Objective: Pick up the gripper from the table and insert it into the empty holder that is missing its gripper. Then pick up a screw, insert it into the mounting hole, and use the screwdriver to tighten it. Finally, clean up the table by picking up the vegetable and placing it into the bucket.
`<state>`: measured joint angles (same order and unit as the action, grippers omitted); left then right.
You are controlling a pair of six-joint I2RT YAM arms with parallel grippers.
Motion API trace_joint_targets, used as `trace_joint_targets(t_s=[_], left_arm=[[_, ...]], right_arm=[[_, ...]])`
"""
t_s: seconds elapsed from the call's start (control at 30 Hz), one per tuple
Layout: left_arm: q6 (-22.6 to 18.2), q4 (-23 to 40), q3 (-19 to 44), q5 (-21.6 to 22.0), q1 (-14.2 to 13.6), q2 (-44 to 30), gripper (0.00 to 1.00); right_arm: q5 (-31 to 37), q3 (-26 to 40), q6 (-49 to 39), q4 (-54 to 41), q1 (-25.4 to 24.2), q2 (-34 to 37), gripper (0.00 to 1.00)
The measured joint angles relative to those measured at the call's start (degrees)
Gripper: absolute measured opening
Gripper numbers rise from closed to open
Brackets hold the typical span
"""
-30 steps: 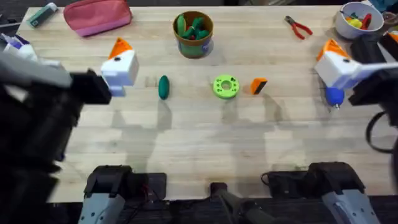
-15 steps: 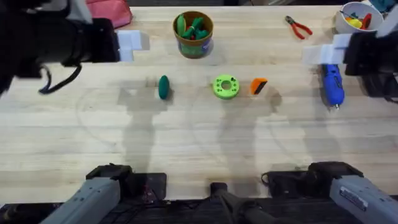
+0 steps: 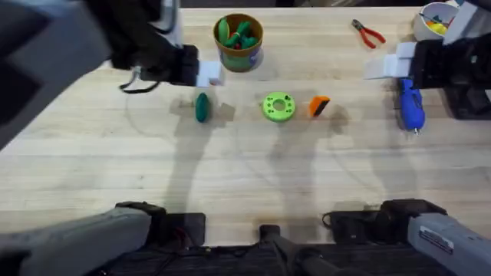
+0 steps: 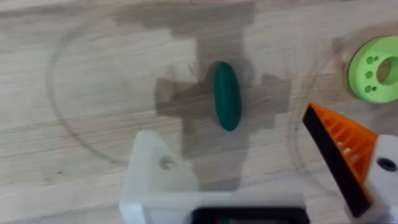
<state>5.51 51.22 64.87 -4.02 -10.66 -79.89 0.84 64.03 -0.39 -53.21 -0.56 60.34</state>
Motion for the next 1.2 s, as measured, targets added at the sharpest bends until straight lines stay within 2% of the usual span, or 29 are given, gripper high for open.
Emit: trace_joint_targets(t_s=[0.1, 0.37, 0.73, 0.8, 0.87, 0.93, 0.97, 1.2], left_arm=[[0.89, 0.11, 0.06, -0.5, -0.83, -5.12, 0.986], [1.67, -0.31, 0.05, -0.78, -0.65, -16.17, 0.986], [1.91, -1.47, 0.12, 0.96, 0.05, -21.68, 0.991], [1.99, -1.52, 0.41, 1.43, 0.05, -21.69, 0.853], [2.11, -1.53, 0.43, 1.4, 0.05, -21.67, 0.623], [2.28, -1.53, 0.54, 1.22, 0.03, -21.69, 0.306], [2.26, -1.56, 0.72, 1.22, 0.04, -21.67, 0.017], [2.28, -1.7, 0.74, 1.25, 0.05, -21.69, 0.018]], right_arm=[[0.02, 0.0, -0.02, 0.02, 0.0, 0.0, 0.993], [0.01, 0.0, -0.01, 0.0, 0.0, 0.0, 0.992], [0.02, 0.0, 0.0, 0.0, 0.0, 0.0, 0.993], [0.02, 0.0, 0.0, 0.0, 0.0, 0.0, 0.993], [0.0, 0.0, 0.0, 0.02, 0.0, 0.0, 0.993], [0.02, 0.0, 0.0, -0.01, 0.0, 0.0, 0.994], [0.01, 0.0, 0.0, 0.0, 0.0, 0.01, 0.992], [0.02, 0.0, 0.0, 0.0, 0.0, 0.0, 0.993]])
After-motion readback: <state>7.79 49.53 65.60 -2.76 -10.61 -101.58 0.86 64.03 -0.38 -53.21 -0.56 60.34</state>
